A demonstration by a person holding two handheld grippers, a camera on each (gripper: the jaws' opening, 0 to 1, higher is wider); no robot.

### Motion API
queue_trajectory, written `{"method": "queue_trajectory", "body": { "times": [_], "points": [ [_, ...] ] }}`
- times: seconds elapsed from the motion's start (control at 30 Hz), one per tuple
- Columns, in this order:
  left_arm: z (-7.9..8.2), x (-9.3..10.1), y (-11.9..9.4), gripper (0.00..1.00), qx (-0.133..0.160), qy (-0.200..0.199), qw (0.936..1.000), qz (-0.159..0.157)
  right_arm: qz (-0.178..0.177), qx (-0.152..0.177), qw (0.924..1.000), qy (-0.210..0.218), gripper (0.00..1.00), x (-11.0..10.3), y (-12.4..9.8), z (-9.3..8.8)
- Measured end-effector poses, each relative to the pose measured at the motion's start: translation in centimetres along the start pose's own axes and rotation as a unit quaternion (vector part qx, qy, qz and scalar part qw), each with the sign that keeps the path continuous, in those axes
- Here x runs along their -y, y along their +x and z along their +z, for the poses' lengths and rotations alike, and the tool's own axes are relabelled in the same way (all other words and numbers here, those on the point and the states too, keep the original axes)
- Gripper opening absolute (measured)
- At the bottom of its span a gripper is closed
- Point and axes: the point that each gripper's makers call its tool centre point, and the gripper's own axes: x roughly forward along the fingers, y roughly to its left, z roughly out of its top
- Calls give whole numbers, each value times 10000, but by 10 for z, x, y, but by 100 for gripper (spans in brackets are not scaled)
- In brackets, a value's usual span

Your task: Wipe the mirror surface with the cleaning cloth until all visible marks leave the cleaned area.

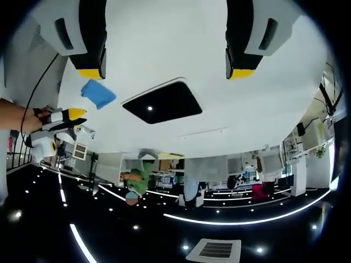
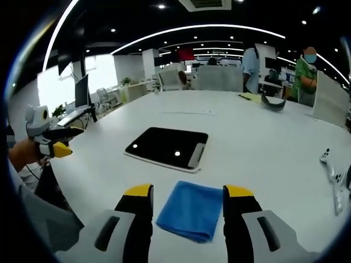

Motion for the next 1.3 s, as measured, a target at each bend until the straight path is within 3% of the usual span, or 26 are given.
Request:
{"method": "queue_trajectory", "body": {
  "times": [0.67,1.3],
  "points": [
    [2,-1,4,91,9,-15,10000,-45,53,-255,9996,-75,43,4,7,-13],
    [-1,-11,-1,90,29,-130,9998,113,298,-674,9970,-215,26,-2,27,-32]
  ]
}}
